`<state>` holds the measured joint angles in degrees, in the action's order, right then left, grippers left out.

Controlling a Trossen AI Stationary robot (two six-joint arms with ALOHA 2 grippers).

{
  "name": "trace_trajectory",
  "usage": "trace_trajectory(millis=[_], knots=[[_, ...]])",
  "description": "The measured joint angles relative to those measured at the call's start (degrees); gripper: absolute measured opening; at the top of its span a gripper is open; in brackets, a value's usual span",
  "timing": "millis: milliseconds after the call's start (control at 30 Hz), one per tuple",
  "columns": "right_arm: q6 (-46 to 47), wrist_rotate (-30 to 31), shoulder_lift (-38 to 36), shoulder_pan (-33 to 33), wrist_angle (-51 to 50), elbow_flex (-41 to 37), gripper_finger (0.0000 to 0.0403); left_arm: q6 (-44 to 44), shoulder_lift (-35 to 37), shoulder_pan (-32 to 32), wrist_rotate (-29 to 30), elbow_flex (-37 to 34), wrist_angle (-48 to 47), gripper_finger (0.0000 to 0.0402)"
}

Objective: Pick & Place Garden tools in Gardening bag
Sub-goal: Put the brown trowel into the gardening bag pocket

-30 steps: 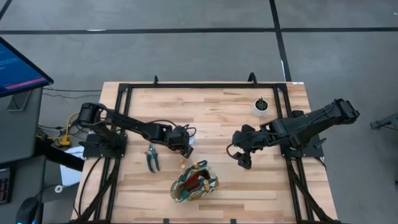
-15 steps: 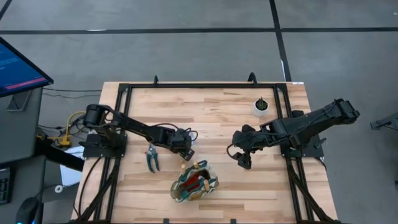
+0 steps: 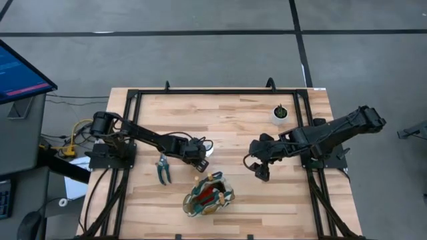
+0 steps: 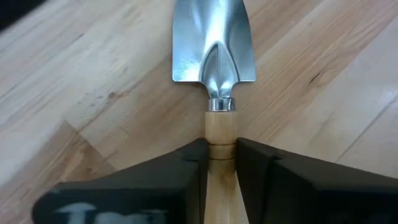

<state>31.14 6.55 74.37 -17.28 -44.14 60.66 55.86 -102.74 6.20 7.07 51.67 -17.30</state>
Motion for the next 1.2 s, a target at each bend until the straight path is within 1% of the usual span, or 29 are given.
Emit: trace_trajectory(millis=[167, 300, 367, 500, 633, 700, 767, 867, 933, 1033, 1100, 1200], knots=[[0.86, -0.02, 0.0, 0.0, 0.0, 0.0, 0.0255, 0.08, 1.52, -0.39, 0.03, -0.07, -0.03, 0.004], [0.9, -0.02, 0.0, 0.0, 0.0, 0.0, 0.0255, -0.31, 4.35, -1.12, 2.15, -0.51, -2.28, 0.004], [0.91, -0.02, 0.0, 0.0, 0.02, 0.0, 0.0255, -0.43, 5.66, -1.65, 2.94, -0.24, -1.66, 0.0039], [0.9, -0.02, 0.0, 0.0, 0.17, 0.0, 0.0255, -1.19, 7.07, -1.85, 3.45, -0.34, -2.33, 0.0039], [0.61, -0.01, 0.0, 0.0, 1.21, 0.0, 0.0255, -1.42, 10.87, -1.77, 3.45, -0.3, -2.14, 0.0039], [-0.82, -0.02, 0.0, 0.0, 2.44, 0.0, 0.0255, -1.59, 13.87, -1.79, 3.64, -0.3, -2.22, 0.0039], [-4.3, 0.0, 0.0, -0.06, 4.84, 0.0, 0.0255, -1.76, 17.57, -1.79, 3.92, -0.26, -2.0, 0.0039], [-12.62, 1.05, 0.0, -0.11, 10.37, 0.0, 0.0255, -1.64, 23.28, -1.82, 4.81, -0.23, -2.25, 0.0039], [-20.26, 1.11, 0.0, 0.01, 15.39, 0.0, 0.0255, -1.14, 26.97, -2.36, 5.22, -0.23, -2.55, 0.0039], [-34.07, 1.59, 0.0, 0.7, 23.52, 0.0, 0.0255, 1.37, 31.69, -4.02, 5.59, -0.23, -2.19, 0.0039], [-42.49, 3.38, 0.0, 1.22, 28.87, 0.0, 0.0255, 3.26, 34.27, -5.47, 6.11, -0.22, -1.53, 0.0039], [-53.74, 7.81, -0.02, 2.01, 34.6, 0.0, 0.0255, 5.96, 37.5, -7.61, 6.05, -0.16, 0.42, 0.0039]])
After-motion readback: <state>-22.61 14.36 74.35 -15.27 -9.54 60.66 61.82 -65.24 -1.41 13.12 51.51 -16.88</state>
